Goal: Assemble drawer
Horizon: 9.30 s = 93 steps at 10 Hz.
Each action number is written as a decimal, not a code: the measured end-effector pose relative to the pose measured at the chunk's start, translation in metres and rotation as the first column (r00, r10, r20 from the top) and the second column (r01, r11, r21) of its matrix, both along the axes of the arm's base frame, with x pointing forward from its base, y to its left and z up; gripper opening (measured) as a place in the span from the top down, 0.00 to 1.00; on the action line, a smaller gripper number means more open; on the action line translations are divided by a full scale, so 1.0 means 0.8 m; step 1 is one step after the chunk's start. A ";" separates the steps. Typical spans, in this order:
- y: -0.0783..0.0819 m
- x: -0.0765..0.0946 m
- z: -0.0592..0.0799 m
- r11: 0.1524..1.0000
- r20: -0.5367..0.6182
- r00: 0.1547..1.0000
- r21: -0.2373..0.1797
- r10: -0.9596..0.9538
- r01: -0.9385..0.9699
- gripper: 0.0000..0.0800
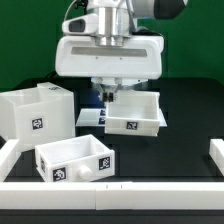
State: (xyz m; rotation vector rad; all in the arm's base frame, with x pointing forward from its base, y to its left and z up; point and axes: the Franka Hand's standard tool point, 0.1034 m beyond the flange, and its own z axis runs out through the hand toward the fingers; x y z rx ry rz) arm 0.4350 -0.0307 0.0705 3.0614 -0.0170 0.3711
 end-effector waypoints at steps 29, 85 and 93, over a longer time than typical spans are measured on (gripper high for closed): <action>-0.021 0.012 0.058 0.914 -0.200 0.919 0.162 -0.340 0.373 0.19; -0.163 0.059 -0.006 0.544 -0.066 0.561 0.174 -0.825 0.821 0.19; -0.173 0.053 -0.012 0.552 -0.049 0.565 0.159 -0.823 0.818 0.87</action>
Offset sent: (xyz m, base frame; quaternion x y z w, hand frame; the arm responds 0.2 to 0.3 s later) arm -0.0202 0.0108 -0.0230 -0.0179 0.0169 0.0168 0.9996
